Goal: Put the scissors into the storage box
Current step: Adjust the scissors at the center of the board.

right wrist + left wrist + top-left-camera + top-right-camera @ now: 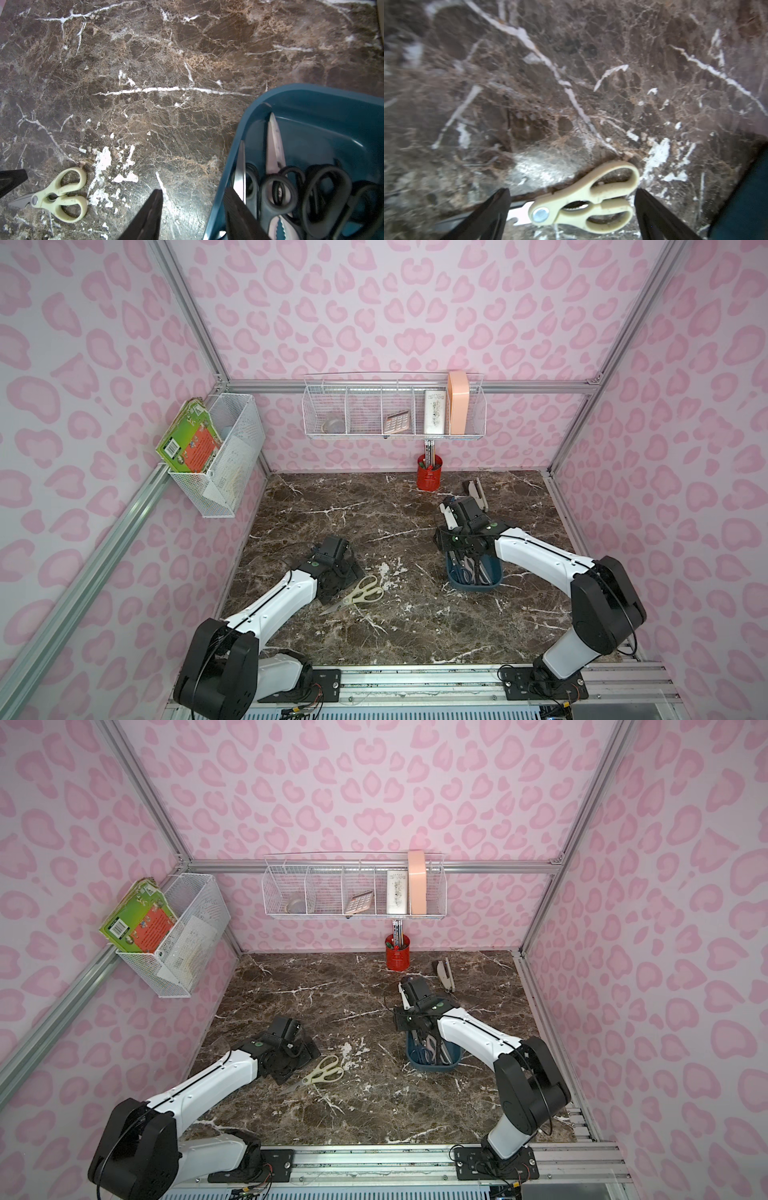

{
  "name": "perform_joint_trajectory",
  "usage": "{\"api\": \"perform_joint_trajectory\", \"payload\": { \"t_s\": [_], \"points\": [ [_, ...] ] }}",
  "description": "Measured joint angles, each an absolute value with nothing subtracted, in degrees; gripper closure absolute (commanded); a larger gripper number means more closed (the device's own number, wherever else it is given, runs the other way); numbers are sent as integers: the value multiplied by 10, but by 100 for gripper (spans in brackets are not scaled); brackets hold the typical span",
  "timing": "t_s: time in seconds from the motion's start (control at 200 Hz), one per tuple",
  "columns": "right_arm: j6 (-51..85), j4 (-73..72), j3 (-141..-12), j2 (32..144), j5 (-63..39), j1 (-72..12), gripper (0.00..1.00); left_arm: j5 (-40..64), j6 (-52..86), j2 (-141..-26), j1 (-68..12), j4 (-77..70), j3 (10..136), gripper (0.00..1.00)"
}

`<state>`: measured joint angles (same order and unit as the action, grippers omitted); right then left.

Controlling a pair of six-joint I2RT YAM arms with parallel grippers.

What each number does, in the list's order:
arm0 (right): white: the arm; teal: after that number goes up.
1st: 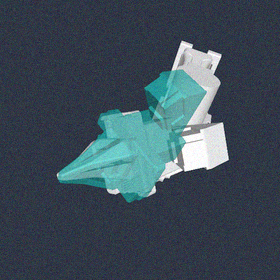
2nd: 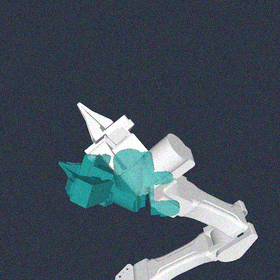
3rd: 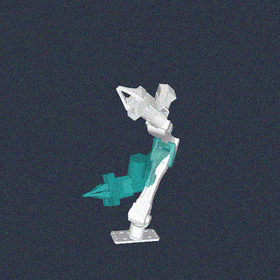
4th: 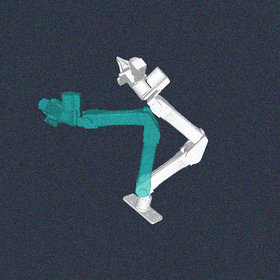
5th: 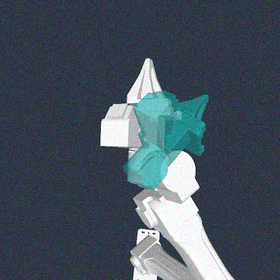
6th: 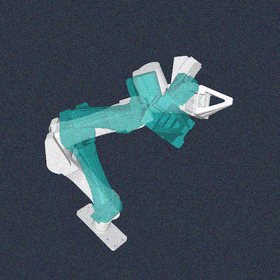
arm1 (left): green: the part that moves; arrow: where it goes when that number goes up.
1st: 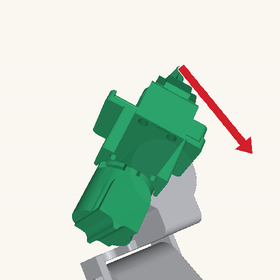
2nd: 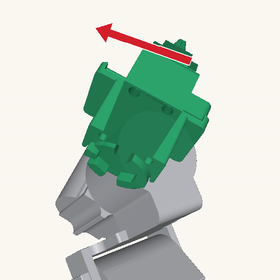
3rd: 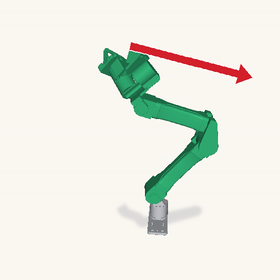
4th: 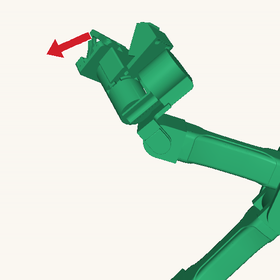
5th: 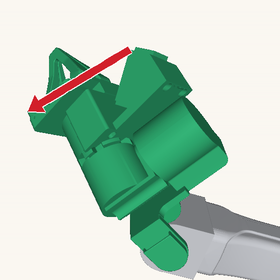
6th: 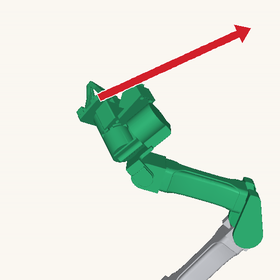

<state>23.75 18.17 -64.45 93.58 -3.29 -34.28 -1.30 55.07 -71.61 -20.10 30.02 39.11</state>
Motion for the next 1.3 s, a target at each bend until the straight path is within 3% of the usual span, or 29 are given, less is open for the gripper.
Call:
{"api": "perform_joint_trajectory", "payload": {
  "t_s": [0.295, 0.665, 0.935, 1.3],
  "points": [
    [237, 173, -640, 926, -43, -350, 53, -23, 521, -708, -191, 326, 351, 2],
    [226, 161, -647, 945, -62, -386, 53, -4, 543, -728, -191, 246, 326, 2],
    [224, 162, -657, 961, -63, -389, 53, 33, 599, -723, -242, 170, 321, 2],
    [208, 167, -674, 987, -69, -407, 53, 68, 658, -683, -276, 212, 348, 2]
  ]
}}
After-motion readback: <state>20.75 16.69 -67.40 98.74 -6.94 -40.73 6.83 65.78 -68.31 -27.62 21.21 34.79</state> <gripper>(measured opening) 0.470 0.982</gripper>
